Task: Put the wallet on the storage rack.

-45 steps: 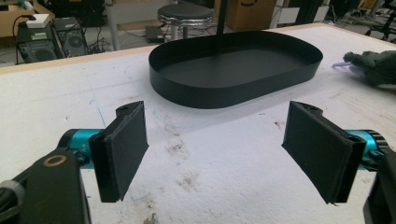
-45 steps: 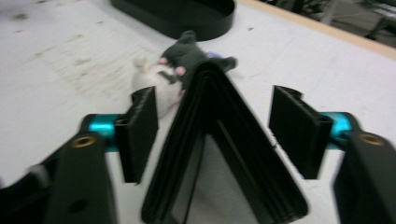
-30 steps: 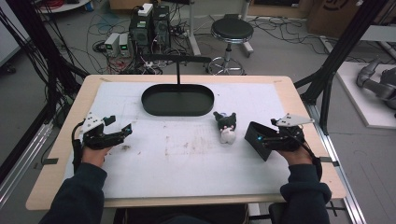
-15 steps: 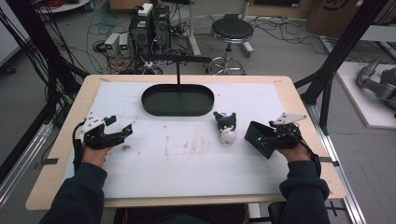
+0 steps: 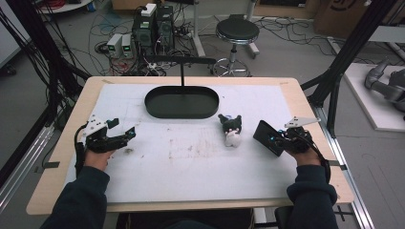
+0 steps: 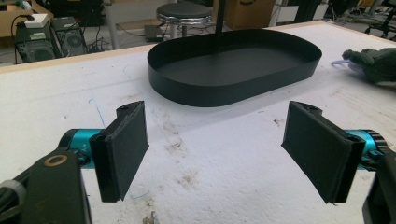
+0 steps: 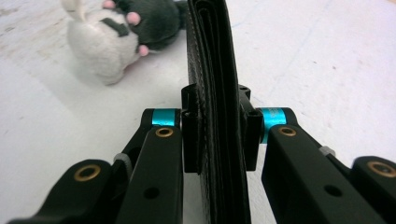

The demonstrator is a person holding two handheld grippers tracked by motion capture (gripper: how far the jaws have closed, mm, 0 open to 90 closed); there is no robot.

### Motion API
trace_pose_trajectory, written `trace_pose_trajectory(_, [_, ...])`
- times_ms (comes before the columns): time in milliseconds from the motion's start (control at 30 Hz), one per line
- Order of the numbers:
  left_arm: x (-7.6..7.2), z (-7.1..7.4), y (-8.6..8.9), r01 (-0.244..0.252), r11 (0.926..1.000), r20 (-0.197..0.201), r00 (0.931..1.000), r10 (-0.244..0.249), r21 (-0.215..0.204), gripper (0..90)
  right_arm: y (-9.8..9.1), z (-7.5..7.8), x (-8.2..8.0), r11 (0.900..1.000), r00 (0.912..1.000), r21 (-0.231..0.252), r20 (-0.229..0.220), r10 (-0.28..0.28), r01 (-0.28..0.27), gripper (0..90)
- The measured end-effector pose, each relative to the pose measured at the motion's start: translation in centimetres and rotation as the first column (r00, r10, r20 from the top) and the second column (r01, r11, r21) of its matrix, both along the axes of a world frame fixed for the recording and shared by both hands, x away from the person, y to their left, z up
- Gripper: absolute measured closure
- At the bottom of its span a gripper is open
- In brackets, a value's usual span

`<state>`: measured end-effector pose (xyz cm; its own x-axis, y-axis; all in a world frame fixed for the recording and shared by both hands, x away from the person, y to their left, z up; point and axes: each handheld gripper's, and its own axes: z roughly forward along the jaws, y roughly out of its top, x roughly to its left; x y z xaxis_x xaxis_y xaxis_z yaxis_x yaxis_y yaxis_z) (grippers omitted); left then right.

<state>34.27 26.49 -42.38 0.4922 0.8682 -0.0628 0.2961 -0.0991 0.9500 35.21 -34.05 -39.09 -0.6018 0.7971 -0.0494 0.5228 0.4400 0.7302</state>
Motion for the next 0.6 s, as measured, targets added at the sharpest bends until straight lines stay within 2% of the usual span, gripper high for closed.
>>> trace_pose_trajectory(200, [0.0, 0.0, -0.1, 0.003, 1.0000, 0.008, 1.0000, -0.003, 0.005, 22.7, 0.3, 1.0, -0.3, 0.9979, 0.9986, 0.052, 0.033, -0.041, 0.039, 76.9])
trace_pose_trajectory(233, [-0.1, 0.1, -0.1, 0.005, 1.0000, 0.008, 1.0000, -0.005, 0.005, 22.7, 0.7, 1.6, -0.3, 0.9961, 0.9980, 0.079, 0.047, -0.043, 0.039, 76.9])
trace_pose_trajectory(333, [-0.1, 0.1, 0.0, 0.005, 1.0000, 0.010, 0.9999, -0.005, 0.003, 22.7, 1.3, 2.0, -0.3, 0.9954, 0.9973, 0.091, 0.065, -0.035, 0.029, 76.9])
trace_pose_trajectory(600, [-0.1, 0.1, 0.1, 0.010, 0.9999, 0.014, 0.9999, -0.010, -0.004, 22.7, 4.7, 4.0, 0.5, 0.9941, 0.9942, 0.107, 0.108, 0.007, -0.019, 77.0])
